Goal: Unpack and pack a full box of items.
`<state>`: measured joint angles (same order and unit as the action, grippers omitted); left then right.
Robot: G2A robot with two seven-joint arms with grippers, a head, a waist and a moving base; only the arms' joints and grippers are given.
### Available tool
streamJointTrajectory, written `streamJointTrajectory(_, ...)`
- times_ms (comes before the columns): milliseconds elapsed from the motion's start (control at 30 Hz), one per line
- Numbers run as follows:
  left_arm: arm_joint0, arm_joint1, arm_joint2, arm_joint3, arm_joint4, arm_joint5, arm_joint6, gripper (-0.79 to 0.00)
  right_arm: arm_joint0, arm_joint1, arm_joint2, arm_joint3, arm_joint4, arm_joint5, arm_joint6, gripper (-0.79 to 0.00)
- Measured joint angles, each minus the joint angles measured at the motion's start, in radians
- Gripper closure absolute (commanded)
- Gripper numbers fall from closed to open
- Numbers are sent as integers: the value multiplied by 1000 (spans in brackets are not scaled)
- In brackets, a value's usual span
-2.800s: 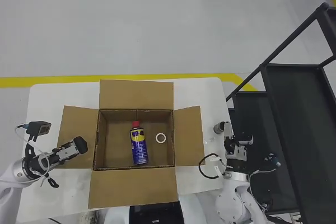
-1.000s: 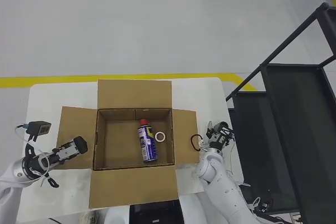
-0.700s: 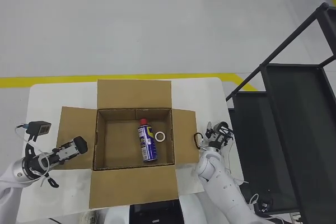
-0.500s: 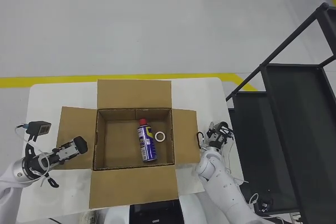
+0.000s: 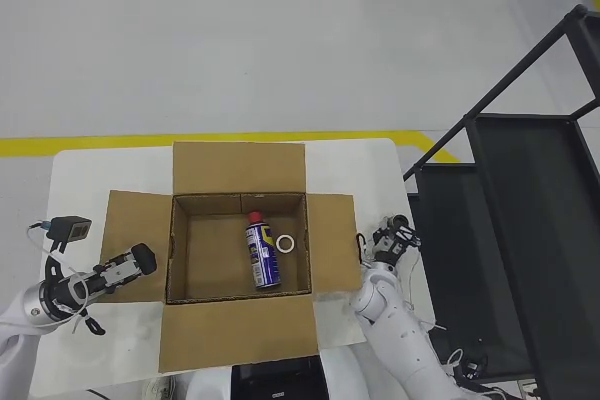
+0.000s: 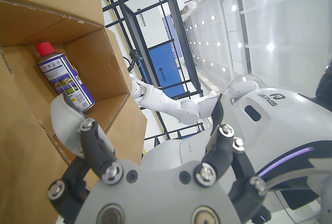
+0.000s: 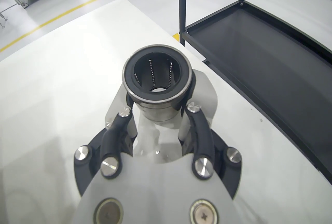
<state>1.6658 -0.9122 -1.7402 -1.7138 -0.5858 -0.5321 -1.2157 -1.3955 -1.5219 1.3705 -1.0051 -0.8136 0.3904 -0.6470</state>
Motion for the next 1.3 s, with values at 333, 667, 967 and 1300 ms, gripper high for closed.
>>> streamJointTrajectory(333, 0, 0, 0, 0, 0, 0, 0, -785, -185, 13, 73, -298, -16, -32, -52, 0)
streamJointTrajectory(667, 0, 0, 0, 0, 0, 0, 0, -785, -551, 27, 74, -837, -131, -144, -40, 0)
streamJointTrajectory(967, 0, 0, 0, 0, 0, 0, 0, -785, -787, 47, -72, -1150, -410, -303, 98, 0)
streamJointTrajectory(1300, 0, 0, 0, 0, 0, 0, 0, -785, -675, 61, -275, -1105, -730, -289, 324, 0)
